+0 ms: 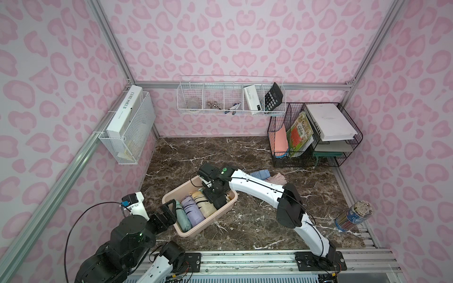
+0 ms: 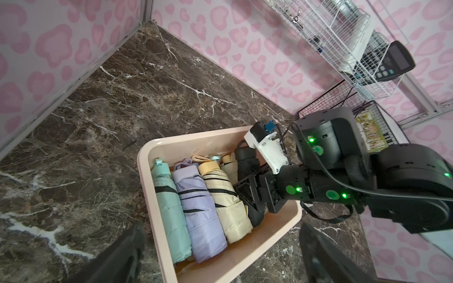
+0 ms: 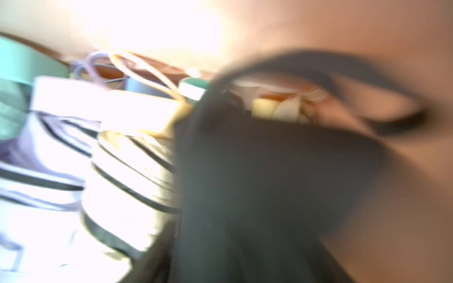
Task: Put the umbrella into the storage box
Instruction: Place the umbrella in the storage box, then pick up the umbrella from the center of the board.
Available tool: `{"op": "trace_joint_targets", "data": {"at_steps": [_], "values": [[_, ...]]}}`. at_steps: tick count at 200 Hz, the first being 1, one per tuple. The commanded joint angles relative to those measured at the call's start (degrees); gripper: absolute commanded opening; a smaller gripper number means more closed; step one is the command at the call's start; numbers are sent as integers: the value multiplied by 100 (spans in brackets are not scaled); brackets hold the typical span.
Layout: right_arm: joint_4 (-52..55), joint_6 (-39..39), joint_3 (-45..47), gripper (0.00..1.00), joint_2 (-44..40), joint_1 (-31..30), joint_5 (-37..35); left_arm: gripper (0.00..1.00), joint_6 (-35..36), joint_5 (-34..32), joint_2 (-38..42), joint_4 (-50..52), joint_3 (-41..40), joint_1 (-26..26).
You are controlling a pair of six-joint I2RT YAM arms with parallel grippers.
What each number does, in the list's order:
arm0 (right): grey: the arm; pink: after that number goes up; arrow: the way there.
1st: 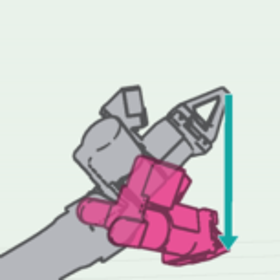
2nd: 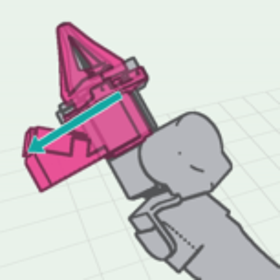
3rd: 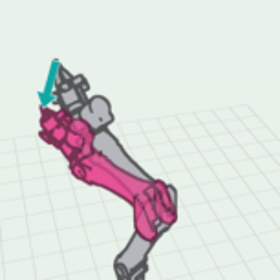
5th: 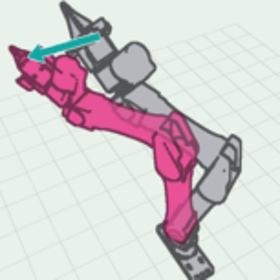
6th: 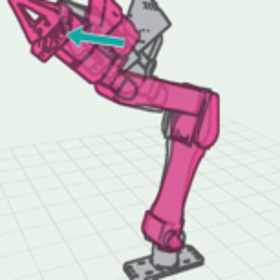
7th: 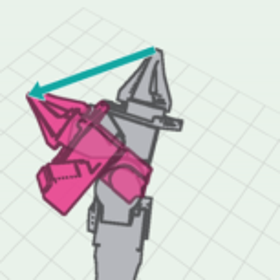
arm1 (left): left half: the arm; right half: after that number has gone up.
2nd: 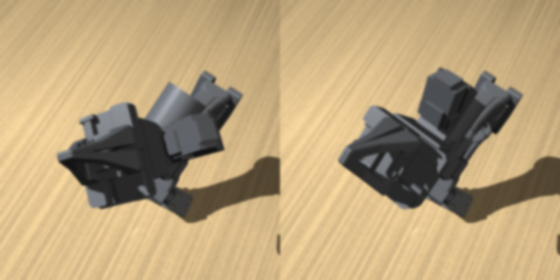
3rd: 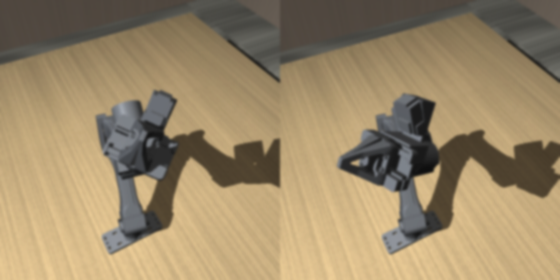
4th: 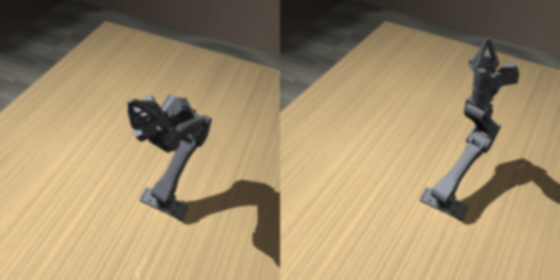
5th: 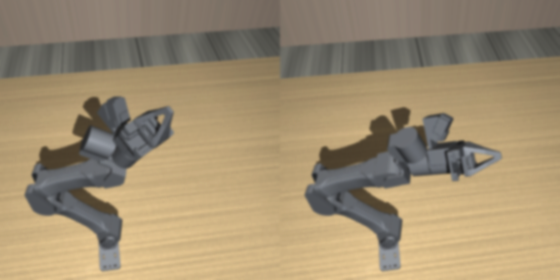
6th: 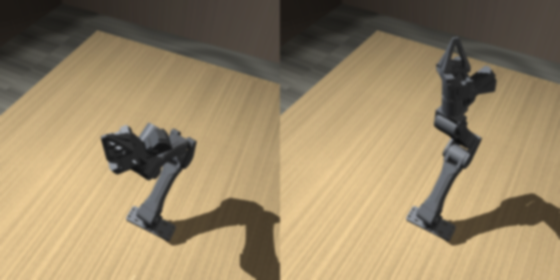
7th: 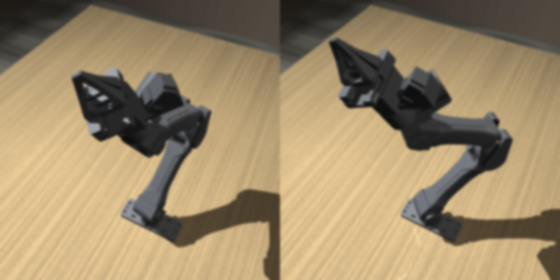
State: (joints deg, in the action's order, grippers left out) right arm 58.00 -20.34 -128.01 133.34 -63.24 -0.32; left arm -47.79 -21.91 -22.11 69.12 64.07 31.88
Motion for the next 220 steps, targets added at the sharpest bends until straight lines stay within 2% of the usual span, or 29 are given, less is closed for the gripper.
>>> {"op": "trace_joint_targets", "data": {"at_steps": [1,15,40,55,72,97,124,138,171,193,205,220], "values": [[-164,142,-75,81,-188,3,-105,98,-2,-94,-384,120,120,-6],[-308,196,-67,85,-528,11,7,98,7,-111,-645,9,194,1],[-598,6,51,85,-1106,96,315,98,36,-85,-1042,-348,318,-6],[-781,-274,451,84,-1598,185,172,98,110,-44,-1274,-676,367,-6],[-885,-856,1282,83,-2279,408,-230,98,343,82,-1540,-1203,378,-6],[-1153,-1832,3016,84,-3510,1016,-652,98,820,409,-2049,-1996,350,-5],[-1287,-2660,4589,85,-4563,1941,-568,98,1204,799,-2660,-2692,436,0],[-1601,-1967,5106,85,-4928,2232,-395,98,1414,994,-2941,-2975,509,-8],[-2244,1400,5917,84,-5267,2779,-391,98,1838,1101,-3317,-3496,508,-6],[-2226,3574,6033,84,-5130,3077,-308,98,2034,1076,-3458,-3728,489,-10],[-2373,4018,5979,85,-4939,3248,-603,98,2040,1017,-3545,-3739,509,-15],[-2419,4002,5661,84,-4509,3598,-636,98,1960,924,-3628,-3714,519,-32]]}}
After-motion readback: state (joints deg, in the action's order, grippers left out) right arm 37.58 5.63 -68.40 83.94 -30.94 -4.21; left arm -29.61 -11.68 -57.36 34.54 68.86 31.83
